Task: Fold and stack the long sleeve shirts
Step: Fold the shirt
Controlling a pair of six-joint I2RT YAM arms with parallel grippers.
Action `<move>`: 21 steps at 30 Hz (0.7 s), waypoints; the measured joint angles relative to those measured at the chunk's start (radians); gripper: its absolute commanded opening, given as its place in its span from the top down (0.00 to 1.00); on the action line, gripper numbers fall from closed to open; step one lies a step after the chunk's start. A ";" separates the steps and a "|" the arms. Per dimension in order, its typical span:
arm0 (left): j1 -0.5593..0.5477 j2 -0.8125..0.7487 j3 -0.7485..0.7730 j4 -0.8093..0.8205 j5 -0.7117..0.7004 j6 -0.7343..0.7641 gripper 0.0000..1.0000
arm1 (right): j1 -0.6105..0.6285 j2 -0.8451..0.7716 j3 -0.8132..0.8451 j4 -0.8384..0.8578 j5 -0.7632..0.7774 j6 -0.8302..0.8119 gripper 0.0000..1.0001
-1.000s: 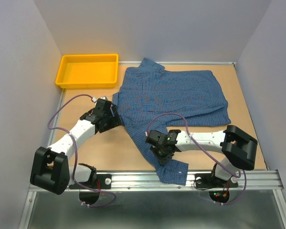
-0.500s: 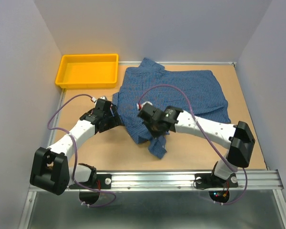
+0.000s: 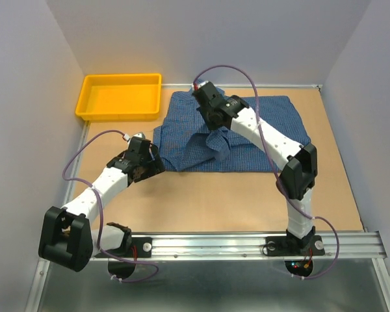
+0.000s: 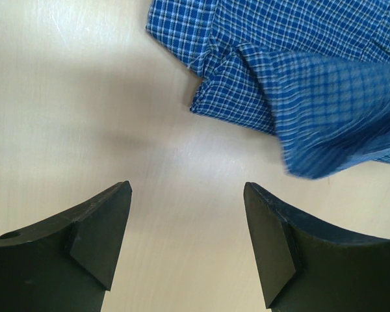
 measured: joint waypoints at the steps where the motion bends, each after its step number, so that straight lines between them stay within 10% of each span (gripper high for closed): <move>1: 0.000 0.000 -0.003 -0.001 0.000 0.000 0.19 | -0.005 0.015 0.031 0.011 0.003 -0.009 1.00; 21: 0.000 0.067 -0.006 0.032 0.033 0.000 0.19 | -0.071 0.199 0.098 0.303 0.030 -0.191 0.90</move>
